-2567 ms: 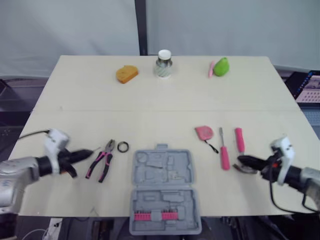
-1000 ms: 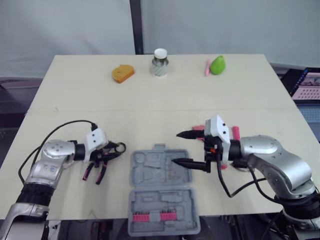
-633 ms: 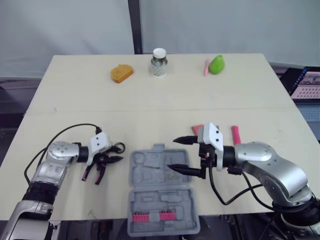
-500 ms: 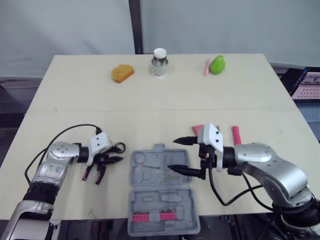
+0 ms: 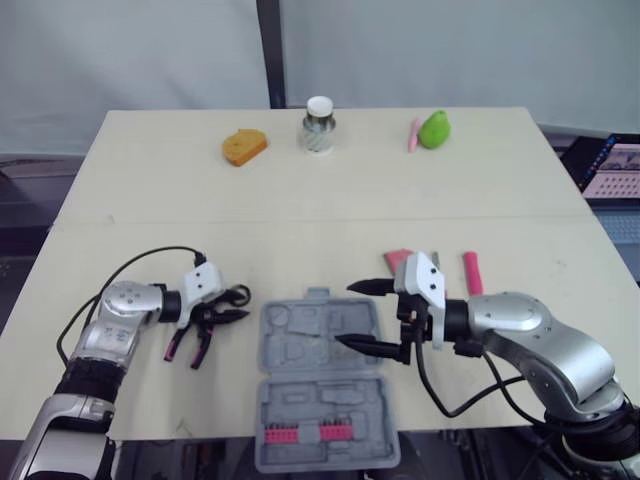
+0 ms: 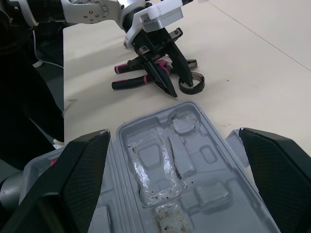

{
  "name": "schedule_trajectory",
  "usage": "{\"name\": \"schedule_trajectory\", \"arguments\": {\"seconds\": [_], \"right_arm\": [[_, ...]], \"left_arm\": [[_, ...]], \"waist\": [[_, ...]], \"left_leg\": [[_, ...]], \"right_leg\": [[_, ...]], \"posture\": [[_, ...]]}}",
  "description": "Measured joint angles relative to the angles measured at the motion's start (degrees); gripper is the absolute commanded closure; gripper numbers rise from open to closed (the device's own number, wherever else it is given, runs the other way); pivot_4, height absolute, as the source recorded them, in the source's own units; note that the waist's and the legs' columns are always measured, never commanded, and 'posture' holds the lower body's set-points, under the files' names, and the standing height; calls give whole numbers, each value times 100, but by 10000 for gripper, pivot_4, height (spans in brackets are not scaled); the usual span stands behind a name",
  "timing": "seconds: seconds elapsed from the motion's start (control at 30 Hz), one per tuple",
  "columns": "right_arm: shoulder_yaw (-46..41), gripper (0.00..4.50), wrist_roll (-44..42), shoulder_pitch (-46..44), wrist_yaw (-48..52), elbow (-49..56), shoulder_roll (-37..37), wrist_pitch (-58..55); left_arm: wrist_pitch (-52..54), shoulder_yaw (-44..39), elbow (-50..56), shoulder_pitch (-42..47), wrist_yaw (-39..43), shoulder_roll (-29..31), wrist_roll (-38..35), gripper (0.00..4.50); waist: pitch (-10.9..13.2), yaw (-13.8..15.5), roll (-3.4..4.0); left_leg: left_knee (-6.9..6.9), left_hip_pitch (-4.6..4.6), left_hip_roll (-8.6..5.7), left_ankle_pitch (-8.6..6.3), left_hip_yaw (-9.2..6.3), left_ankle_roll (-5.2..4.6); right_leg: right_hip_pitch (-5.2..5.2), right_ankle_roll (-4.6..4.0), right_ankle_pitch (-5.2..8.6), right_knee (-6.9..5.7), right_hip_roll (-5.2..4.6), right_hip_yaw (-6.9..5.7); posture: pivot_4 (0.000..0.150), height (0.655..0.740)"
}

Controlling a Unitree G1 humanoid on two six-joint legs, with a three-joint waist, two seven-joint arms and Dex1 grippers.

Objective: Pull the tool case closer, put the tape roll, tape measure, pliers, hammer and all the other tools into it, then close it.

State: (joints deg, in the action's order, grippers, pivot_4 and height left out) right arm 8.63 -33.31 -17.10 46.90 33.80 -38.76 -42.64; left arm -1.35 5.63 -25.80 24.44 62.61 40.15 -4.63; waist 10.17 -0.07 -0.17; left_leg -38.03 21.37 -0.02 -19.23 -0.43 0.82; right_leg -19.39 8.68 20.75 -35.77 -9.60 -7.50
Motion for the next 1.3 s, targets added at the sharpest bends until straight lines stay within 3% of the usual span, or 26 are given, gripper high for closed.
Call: {"name": "schedule_trajectory", "arguments": {"seconds": [0.1,0.17,0.63,0.87,1.0,1.3], "right_arm": [[-1,0,0,14,-10,0,1,-2],[-2,0,-1,27,-17,2,3,-2],[-191,0,-217,87,-23,197,-40,-23],[-1283,0,-865,238,134,541,-798,-153],[-1530,0,-1056,276,184,669,-1142,-240],[-1533,0,-1162,178,81,733,-1218,-283]], "left_arm": [[-29,-1,-38,24,-6,-11,28,35094],[-41,-2,-98,61,-11,-14,37,44379],[186,-67,-126,115,108,-29,-114,44379],[2047,-527,1828,-28,455,128,-1352,44379],[2970,-442,2696,-89,234,-286,-1864,44379],[3502,-103,2963,-498,-225,-612,-1959,44379]], "waist": [[0,0,0],[0,0,0],[0,-1,-1],[2,13,-6],[2,13,-7],[3,18,-8]], "left_leg": [[0,0,0,0,0,0],[0,0,0,0,0,0],[-2,1,0,0,-1,0],[-8,9,-1,0,-16,0],[-8,9,-2,-1,-13,-1],[-7,10,-1,-1,-9,-1]], "right_leg": [[0,0,0,-1,0,0],[0,0,0,-1,0,0],[-2,0,0,-5,0,0],[3,0,0,-6,0,6],[3,0,0,-5,0,8],[1,0,0,-3,0,10]], "posture": [[1500,7400],[1500,7400],[1500,7400],[1500,7400],[1500,7400],[1500,7400]]}}
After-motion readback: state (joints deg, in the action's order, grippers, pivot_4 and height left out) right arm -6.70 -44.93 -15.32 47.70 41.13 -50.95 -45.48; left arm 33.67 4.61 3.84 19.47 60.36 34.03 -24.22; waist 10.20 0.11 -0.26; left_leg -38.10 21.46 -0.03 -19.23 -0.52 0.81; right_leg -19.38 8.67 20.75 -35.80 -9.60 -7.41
